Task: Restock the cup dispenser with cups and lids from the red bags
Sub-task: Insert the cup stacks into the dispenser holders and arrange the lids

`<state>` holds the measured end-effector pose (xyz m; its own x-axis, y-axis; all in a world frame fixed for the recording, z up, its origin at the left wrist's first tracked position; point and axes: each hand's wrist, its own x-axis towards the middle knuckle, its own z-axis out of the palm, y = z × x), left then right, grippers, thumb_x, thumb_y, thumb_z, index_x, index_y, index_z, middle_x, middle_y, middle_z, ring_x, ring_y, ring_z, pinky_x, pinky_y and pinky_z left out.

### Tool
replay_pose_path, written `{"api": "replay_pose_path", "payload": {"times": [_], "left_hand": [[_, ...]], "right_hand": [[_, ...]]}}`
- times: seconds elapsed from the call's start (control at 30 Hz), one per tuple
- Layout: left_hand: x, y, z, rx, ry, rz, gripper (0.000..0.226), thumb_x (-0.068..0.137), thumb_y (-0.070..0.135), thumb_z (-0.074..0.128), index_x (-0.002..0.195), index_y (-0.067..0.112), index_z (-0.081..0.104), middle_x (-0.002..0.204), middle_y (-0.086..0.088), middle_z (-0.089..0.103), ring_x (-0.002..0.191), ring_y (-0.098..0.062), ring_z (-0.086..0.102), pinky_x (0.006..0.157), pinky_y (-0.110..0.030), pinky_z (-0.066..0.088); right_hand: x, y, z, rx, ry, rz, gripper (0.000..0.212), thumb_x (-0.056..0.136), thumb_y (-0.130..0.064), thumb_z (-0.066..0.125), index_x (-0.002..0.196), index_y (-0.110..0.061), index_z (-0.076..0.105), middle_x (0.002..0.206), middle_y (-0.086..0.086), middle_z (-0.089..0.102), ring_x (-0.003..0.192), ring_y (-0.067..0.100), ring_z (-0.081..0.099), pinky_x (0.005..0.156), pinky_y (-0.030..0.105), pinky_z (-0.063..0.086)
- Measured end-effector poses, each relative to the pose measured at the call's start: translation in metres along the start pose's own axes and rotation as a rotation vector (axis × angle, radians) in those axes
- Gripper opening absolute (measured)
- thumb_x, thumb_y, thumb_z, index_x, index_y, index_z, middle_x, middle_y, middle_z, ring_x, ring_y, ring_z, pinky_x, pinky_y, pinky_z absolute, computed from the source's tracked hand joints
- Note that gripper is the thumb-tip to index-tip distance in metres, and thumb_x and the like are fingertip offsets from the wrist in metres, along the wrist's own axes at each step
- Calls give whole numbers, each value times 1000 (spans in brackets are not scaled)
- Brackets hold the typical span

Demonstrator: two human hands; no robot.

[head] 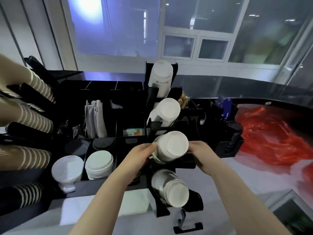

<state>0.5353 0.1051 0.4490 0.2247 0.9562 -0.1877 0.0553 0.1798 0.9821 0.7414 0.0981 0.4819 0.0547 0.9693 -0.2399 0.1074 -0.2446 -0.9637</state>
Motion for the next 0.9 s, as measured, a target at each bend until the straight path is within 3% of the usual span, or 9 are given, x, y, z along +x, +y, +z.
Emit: {"api": "replay_pose_path", "payload": {"times": [0.13,0.23,0.33,0.43,0.57,0.67,0.77,0.83,0.9], "left_hand": [[3,-1,-3,120,-23,87,18,68,60,68,82,48,71,101,18,72,97,3,65,88,-24,46],[5,-3,-4,127,5,112,6,81,47,69,86,44,70,99,19,72,93,5,65,83,-22,46],[4,0,-3,155,48,140,18,81,45,70,97,36,71,96,18,73,91,5,66,78,-16,46],[1,6,-1,213,68,151,16,79,49,69,90,37,69,91,24,71,87,10,64,67,-4,44],[-2,10,-1,203,117,130,47,65,64,72,95,28,68,90,10,73,85,-3,67,72,-18,44],[-5,14,1,174,89,93,68,51,75,65,99,26,65,93,5,71,79,-5,62,72,-25,44],[-13,19,3,184,105,92,66,52,75,64,100,30,64,102,8,68,91,-5,60,84,-29,47],[-20,24,6,199,135,135,56,61,71,64,98,29,64,100,9,68,83,-1,59,76,-23,44],[-28,30,10,231,178,195,40,79,61,60,99,27,63,97,10,68,82,1,60,67,-16,39]], "right_hand": [[2,-3,1,-88,17,-17,28,89,-2,55,92,26,53,83,14,54,81,23,49,73,34,38],[-1,-8,3,-159,46,-13,12,87,-3,54,78,2,60,75,12,52,73,20,45,64,29,36],[-1,-13,3,-244,98,-2,14,83,-1,52,70,-5,54,65,10,46,60,16,40,52,24,31],[1,-18,5,-293,142,14,14,83,-1,51,70,-4,56,66,12,50,60,19,44,54,26,33],[1,-28,6,-260,149,58,17,86,-2,52,91,8,65,78,18,59,70,23,53,57,28,38],[-4,-31,7,-222,104,79,25,89,-4,49,107,10,62,82,18,59,63,23,53,52,23,41],[-12,-28,4,-231,68,38,27,92,-3,46,111,14,56,81,15,54,56,17,48,42,16,40],[-19,-28,1,-256,67,-67,23,92,-2,46,103,12,61,77,14,57,52,12,50,41,14,40],[-28,-30,-1,-244,66,-212,23,90,-3,49,87,-9,71,74,2,68,55,6,56,45,12,44]]}}
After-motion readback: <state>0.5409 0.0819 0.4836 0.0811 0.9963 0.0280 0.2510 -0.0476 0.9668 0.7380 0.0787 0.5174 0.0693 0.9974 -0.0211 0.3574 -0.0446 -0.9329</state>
